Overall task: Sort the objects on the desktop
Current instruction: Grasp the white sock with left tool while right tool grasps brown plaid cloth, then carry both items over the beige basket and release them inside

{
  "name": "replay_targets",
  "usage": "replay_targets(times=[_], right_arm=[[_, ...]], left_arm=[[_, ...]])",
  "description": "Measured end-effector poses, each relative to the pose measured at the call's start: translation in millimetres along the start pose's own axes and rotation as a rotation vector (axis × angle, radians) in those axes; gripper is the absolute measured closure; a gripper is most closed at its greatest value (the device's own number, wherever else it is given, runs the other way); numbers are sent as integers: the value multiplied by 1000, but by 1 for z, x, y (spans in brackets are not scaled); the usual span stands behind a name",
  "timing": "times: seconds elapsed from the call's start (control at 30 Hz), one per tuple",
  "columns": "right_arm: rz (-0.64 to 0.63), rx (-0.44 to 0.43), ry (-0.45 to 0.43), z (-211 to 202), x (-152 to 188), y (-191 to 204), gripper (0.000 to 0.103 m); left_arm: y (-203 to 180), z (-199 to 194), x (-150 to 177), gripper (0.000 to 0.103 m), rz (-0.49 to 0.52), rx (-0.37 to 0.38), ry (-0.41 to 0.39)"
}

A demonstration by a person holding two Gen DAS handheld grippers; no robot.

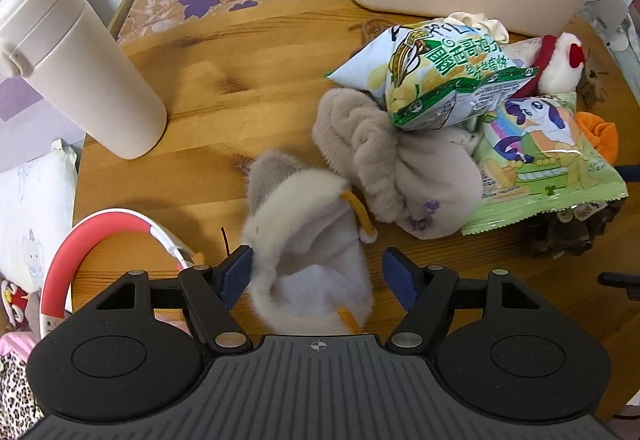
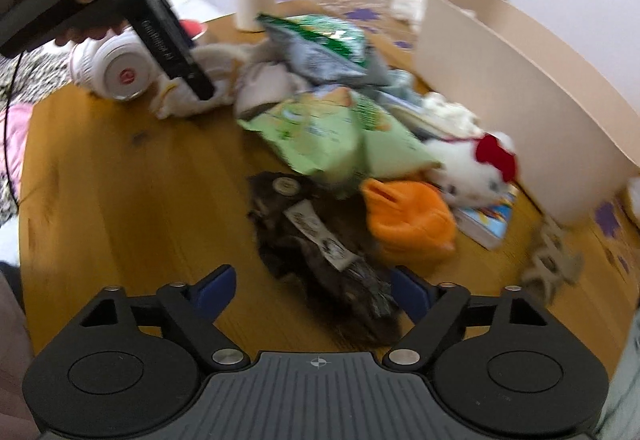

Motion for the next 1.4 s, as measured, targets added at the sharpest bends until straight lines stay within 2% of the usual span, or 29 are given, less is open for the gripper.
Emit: replay_targets(times=[0.27, 0.43, 0.5, 0.57, 0.63, 0.73, 0.87, 0.9, 1.0, 1.03, 1.27, 1.4], right_arm=[[-157, 4, 72, 26, -6, 11, 19], [-139, -1, 91, 34, -2, 9, 24], [-115, -13, 91, 34, -2, 8, 28], [-96, -32, 94, 32, 0, 9, 42], [-77, -45, 98, 31, 2, 9, 48], [-48, -58, 99, 29, 4, 7, 52], [-38, -64, 107, 25, 9, 6, 56], [-36, -73, 111, 24, 9, 6, 56], [-7, -98, 111, 15, 19, 6, 59], [-2, -102, 110, 12, 23, 5, 65], [46, -75, 115, -11, 50, -19, 65], [65, -44, 93, -21, 50, -23, 65]], left_arm=[[4, 16, 0, 27, -9, -11, 11], [-1, 26, -2, 27, -5, 9, 17], [-3, 29, -1, 32, 11, -4, 18], [-8, 31, 1, 34, 28, -1, 16], [-11, 30, 3, 37, 27, 27, 13], [-12, 28, 4, 46, 15, 49, 9], [-13, 25, 5, 68, 10, 44, 2], [-14, 23, 6, 71, 13, 43, 2], [-15, 19, 8, 76, 25, 52, -2], [-15, 17, 9, 76, 25, 52, -4], [-11, 1, 17, 79, -25, 42, -21], [-14, -14, 15, 79, -55, 51, -55]])
Point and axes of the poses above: each gripper's, at about its wrist camera, not at the fingertips, and z roughly the way its jaws point, y to its left, x to its underside, the point moved 9 cm from there along z, roughly the way its jaws point, and after that the axes turned 7 degrees about -x, right-handed, at the moved point
